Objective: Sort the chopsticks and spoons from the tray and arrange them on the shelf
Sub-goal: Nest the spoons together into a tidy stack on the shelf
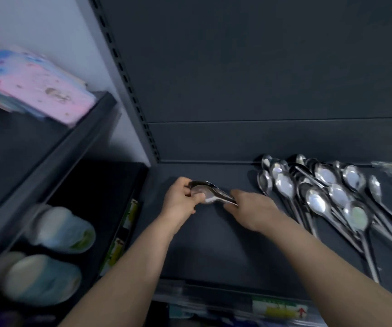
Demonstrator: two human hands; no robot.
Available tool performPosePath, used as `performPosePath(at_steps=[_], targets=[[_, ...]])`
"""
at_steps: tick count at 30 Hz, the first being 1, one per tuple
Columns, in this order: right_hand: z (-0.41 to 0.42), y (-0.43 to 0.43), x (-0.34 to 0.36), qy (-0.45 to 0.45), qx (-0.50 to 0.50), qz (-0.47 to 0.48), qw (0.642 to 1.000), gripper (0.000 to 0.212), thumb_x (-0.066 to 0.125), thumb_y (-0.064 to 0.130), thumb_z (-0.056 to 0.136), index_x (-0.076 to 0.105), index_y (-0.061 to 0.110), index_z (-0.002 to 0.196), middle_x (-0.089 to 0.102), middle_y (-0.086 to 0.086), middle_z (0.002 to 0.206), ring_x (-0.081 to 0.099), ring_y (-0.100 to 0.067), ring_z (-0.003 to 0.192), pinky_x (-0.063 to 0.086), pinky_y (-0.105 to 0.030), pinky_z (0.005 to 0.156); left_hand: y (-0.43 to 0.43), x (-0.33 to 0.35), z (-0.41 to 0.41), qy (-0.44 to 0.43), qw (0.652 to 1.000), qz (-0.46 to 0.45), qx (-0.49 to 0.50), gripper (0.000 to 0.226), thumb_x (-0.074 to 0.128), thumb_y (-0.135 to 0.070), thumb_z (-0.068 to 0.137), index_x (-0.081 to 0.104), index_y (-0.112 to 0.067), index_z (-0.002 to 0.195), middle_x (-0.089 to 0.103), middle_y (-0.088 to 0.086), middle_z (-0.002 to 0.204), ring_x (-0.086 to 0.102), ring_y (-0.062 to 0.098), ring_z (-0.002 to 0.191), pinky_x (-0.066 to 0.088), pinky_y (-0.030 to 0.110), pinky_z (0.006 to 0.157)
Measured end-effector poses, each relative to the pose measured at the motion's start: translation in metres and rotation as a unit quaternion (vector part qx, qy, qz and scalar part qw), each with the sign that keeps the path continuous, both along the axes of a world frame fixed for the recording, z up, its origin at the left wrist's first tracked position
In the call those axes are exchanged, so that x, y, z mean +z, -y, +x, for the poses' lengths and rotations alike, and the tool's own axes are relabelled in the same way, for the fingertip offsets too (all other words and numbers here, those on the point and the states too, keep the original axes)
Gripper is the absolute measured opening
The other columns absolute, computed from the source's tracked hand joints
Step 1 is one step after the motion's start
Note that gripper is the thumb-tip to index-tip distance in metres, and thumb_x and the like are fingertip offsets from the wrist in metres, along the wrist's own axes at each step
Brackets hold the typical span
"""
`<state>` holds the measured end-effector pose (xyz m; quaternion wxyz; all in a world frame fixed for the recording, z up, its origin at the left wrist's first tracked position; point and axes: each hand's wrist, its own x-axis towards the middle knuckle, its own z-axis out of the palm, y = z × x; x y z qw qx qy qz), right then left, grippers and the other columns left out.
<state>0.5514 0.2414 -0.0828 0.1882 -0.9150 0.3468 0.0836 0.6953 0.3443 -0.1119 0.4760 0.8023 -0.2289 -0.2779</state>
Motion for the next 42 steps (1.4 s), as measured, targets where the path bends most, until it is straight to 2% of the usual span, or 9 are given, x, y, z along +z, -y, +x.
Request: performPosePath(at_steps=[4, 7, 13, 19, 23, 27, 36, 39, 42], targets=[[0.026, -0.001, -0.015, 0.009, -0.010, -0.055, 0.998, 0.034, 0.045, 0.044, 0.096, 0.044, 0.019, 0.119, 0.061, -0.007, 0.118, 0.057, -0.029, 0.110, 0.042, -0.036, 0.082, -0.006, -0.007, 0.033, 0.115, 0.991, 0.073, 0.005, 0.013, 0.068, -0.021, 0.088, 0.057, -0.023, 0.081, 0.066, 0.001, 0.089, 0.064, 0.020, 0.085, 0.057, 0.039, 0.075], [0.032, 0.000, -0.023, 0.043, -0.009, -0.102, 0.994, 0.037, 0.051, 0.041, 0.094, 0.047, 0.025, 0.127, 0.053, -0.001, 0.122, 0.047, -0.024, 0.118, 0.038, -0.038, 0.093, -0.002, -0.009, 0.043, 0.182, 0.974, 0.126, -0.043, 0.008, 0.064, -0.025, 0.090, 0.060, -0.018, 0.087, 0.067, 0.000, 0.092, 0.062, 0.020, 0.089, 0.052, 0.035, 0.079], [0.031, 0.002, -0.025, 0.083, -0.024, -0.057, 0.995, 0.037, 0.060, 0.044, 0.088, 0.056, 0.036, 0.123, 0.052, 0.004, 0.119, 0.043, -0.019, 0.119, 0.035, -0.036, 0.094, 0.002, -0.015, 0.041, 0.193, 0.974, 0.089, -0.082, 0.016, 0.070, -0.028, 0.086, 0.056, -0.022, 0.080, 0.064, -0.005, 0.081, 0.061, 0.015, 0.080, 0.051, 0.033, 0.072], [0.032, 0.003, -0.029, 0.107, -0.056, -0.093, 0.988, 0.027, 0.056, 0.036, 0.092, 0.061, 0.037, 0.118, 0.057, 0.005, 0.112, 0.049, -0.018, 0.113, 0.036, -0.034, 0.091, 0.004, -0.015, 0.039, 0.179, 0.977, 0.054, -0.101, 0.023, 0.082, -0.024, 0.072, 0.061, -0.021, 0.082, 0.068, -0.007, 0.078, 0.064, 0.013, 0.075, 0.053, 0.032, 0.072], [0.031, 0.003, -0.031, 0.118, -0.064, -0.098, 0.986, 0.031, 0.057, 0.036, 0.091, 0.060, 0.036, 0.122, 0.057, 0.004, 0.114, 0.048, -0.020, 0.113, 0.037, -0.034, 0.092, 0.006, -0.012, 0.037, 0.242, 0.963, 0.095, -0.071, 0.014, 0.071, -0.030, 0.083, 0.059, -0.025, 0.079, 0.067, -0.008, 0.080, 0.063, 0.015, 0.078, 0.051, 0.033, 0.064], [0.029, 0.005, -0.036, 0.108, -0.064, -0.109, 0.986, 0.036, 0.048, 0.031, 0.096, 0.053, 0.035, 0.132, 0.051, 0.004, 0.125, 0.043, -0.021, 0.118, 0.037, -0.039, 0.096, 0.008, -0.004, 0.037, 0.270, 0.947, 0.167, -0.058, 0.021, 0.062, -0.038, 0.088, 0.060, -0.022, 0.101, 0.066, -0.003, 0.097, 0.061, 0.022, 0.094, 0.043, 0.030, 0.065], [0.025, 0.002, -0.030, 0.083, -0.034, -0.153, 0.984, 0.038, 0.047, 0.024, 0.095, 0.050, 0.030, 0.133, 0.049, 0.003, 0.130, 0.043, -0.022, 0.119, 0.037, -0.039, 0.095, 0.009, 0.001, 0.027, 0.275, 0.951, 0.133, -0.034, 0.047, 0.067, -0.037, 0.086, 0.052, -0.020, 0.127, 0.054, 0.000, 0.126, 0.058, 0.023, 0.108, 0.048, 0.033, 0.080], [0.011, -0.001, -0.027, 0.124, -0.035, -0.177, 0.976, 0.037, 0.054, 0.021, 0.092, 0.057, 0.024, 0.129, 0.057, 0.001, 0.123, 0.049, -0.025, 0.114, 0.041, -0.041, 0.091, 0.010, 0.010, 0.015, 0.325, 0.942, 0.072, -0.035, 0.038, 0.066, -0.033, 0.088, 0.055, -0.022, 0.123, 0.055, -0.005, 0.123, 0.060, 0.018, 0.105, 0.052, 0.037, 0.081], [-0.017, -0.004, -0.025, 0.147, -0.039, -0.206, 0.967, 0.033, 0.068, 0.017, 0.081, 0.068, 0.021, 0.114, 0.064, 0.000, 0.109, 0.058, -0.028, 0.101, 0.048, -0.042, 0.079, 0.023, 0.017, -0.009, 0.332, 0.937, 0.051, -0.098, 0.023, 0.064, -0.028, 0.090, 0.062, -0.025, 0.112, 0.062, -0.009, 0.110, 0.062, 0.015, 0.096, 0.052, 0.036, 0.080]])
